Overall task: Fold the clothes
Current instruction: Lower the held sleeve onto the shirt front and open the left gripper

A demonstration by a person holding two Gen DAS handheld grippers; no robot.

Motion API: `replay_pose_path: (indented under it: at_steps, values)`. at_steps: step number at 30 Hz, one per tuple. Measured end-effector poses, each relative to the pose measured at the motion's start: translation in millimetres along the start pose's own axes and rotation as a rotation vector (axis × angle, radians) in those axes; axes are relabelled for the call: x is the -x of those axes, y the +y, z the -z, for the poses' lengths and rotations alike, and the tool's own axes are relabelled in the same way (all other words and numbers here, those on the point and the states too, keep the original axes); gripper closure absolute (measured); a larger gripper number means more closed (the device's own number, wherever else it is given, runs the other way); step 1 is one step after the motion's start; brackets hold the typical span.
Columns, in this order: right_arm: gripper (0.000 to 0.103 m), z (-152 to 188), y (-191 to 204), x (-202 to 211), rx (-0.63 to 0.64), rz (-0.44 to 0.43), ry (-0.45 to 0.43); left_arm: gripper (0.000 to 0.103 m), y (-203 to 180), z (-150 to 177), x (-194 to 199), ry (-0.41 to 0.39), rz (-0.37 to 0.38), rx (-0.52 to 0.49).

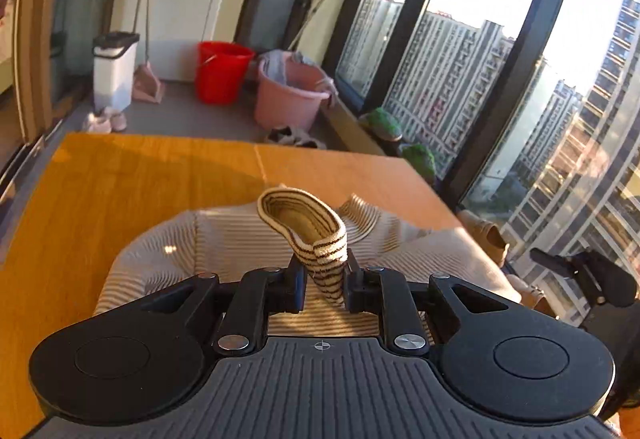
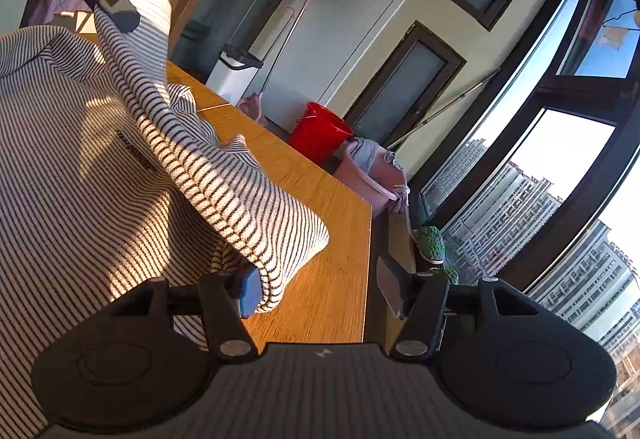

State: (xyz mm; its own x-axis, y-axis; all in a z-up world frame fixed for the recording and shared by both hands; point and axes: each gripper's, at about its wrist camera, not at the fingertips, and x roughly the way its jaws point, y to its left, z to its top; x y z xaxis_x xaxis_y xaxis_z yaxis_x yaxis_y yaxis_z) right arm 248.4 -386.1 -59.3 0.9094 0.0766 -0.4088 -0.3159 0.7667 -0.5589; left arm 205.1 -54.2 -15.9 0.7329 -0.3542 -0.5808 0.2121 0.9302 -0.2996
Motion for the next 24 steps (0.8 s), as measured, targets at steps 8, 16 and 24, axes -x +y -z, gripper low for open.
replay_pose_path:
  at_steps: [8, 16, 24]
  values:
    - [0.024, 2, -26, 41, -0.184, -0.287, 0.031, 0.077, 33, 25, -10, 0.072, -0.008, 0.087]
    - [0.047, 10, -96, 1, -0.801, -0.45, 0.094, 0.076, 32, 13, -19, 0.084, 0.058, 0.169]
    - [0.089, 12, -94, -62, -1.0, -0.511, 0.154, 0.084, 10, -11, -2, -0.06, 0.002, 0.02]
